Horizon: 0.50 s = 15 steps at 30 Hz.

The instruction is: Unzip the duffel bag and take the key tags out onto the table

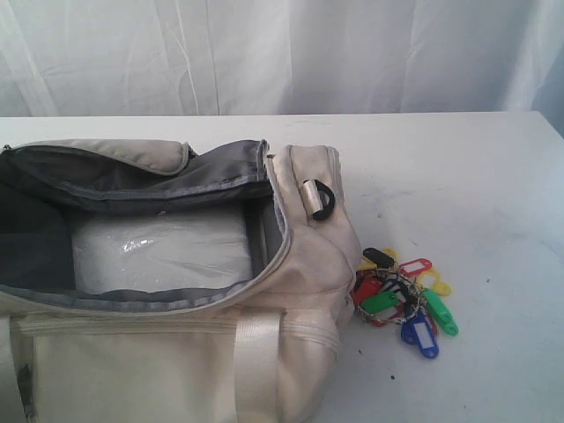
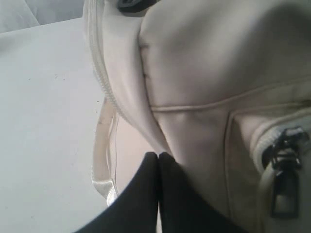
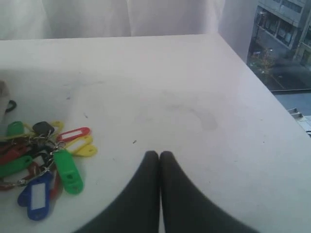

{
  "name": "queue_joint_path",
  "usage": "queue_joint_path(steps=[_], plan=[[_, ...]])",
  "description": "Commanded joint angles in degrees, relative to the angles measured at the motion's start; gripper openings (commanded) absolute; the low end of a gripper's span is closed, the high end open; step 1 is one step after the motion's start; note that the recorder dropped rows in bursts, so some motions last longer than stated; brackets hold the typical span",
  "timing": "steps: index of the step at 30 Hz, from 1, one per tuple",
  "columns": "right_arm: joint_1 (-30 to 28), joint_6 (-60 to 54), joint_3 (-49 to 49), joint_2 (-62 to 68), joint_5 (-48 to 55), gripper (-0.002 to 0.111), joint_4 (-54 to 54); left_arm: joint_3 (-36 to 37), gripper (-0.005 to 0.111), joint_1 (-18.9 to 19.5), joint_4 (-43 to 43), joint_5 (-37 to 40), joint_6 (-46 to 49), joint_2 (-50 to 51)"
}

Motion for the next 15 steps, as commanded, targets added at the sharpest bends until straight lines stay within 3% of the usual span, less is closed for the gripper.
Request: queue_joint_path(steps=[1, 15], plan=[[2.78, 0.26, 0.29, -0.38, -0.03, 0.0, -0.4, 0.38, 0.0, 0.16, -0.79, -0.19, 0.1, -0.28], [2.84, 0.26, 0.29, -0.38, -0.03, 0.0, -0.4, 0.38, 0.0, 0.16, -0.79, -0.19, 0.1, -0.28]])
